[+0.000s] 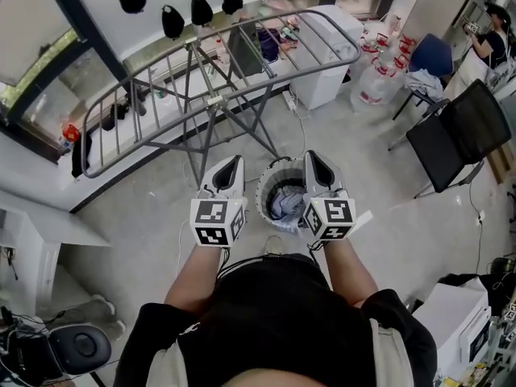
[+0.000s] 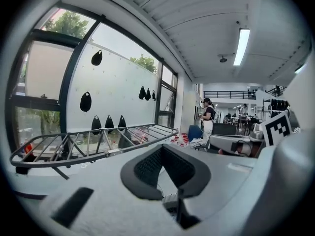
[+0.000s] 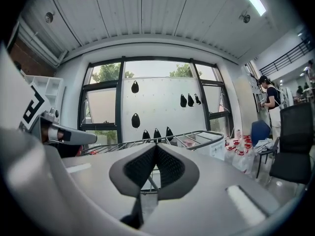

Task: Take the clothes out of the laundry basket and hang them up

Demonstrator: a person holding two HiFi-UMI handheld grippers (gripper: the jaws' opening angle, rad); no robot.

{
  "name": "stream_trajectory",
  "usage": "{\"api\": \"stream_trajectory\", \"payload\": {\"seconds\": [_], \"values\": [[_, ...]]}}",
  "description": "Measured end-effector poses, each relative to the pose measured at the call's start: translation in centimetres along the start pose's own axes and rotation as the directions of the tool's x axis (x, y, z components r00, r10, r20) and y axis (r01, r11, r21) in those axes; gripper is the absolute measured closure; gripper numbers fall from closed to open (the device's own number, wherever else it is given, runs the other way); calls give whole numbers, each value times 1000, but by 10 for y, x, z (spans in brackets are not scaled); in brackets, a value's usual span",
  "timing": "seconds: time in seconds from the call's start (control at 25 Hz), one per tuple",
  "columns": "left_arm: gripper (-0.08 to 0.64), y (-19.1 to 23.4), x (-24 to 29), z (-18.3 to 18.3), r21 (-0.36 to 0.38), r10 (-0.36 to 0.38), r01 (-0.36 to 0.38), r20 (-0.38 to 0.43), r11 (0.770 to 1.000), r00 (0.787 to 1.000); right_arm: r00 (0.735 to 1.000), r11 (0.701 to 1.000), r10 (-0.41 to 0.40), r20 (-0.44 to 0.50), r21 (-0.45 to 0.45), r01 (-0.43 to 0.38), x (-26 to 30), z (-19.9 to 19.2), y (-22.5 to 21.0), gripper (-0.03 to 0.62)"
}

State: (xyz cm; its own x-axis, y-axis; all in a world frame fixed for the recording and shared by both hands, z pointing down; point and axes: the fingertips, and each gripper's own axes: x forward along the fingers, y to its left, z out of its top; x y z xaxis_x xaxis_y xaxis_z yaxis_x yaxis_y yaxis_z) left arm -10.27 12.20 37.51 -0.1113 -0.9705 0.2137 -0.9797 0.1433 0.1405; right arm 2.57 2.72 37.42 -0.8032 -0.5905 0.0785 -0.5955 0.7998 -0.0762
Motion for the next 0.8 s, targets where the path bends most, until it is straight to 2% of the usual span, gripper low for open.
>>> {"api": "stream_trajectory", "payload": {"seconds": [0.2,0.52,0.64,0.8], "values": [[551,-12,50,8,-2,-52,52,-7,999,999,1000,1000,-27,-16,-9,26,19,0,-32,580],[551,-16,110,13,15,-189,190,-36,982,981,988,988,-152,-19,0,152,40,1,-63,580],[551,-15,130,16,26,-260,261,-49,965,964,975,976,-220,-18,-1,220,45,1,-69,580],[551,-22,153,21,54,-388,393,-80,918,918,938,938,-346,-20,14,346,43,0,-77,580]]}}
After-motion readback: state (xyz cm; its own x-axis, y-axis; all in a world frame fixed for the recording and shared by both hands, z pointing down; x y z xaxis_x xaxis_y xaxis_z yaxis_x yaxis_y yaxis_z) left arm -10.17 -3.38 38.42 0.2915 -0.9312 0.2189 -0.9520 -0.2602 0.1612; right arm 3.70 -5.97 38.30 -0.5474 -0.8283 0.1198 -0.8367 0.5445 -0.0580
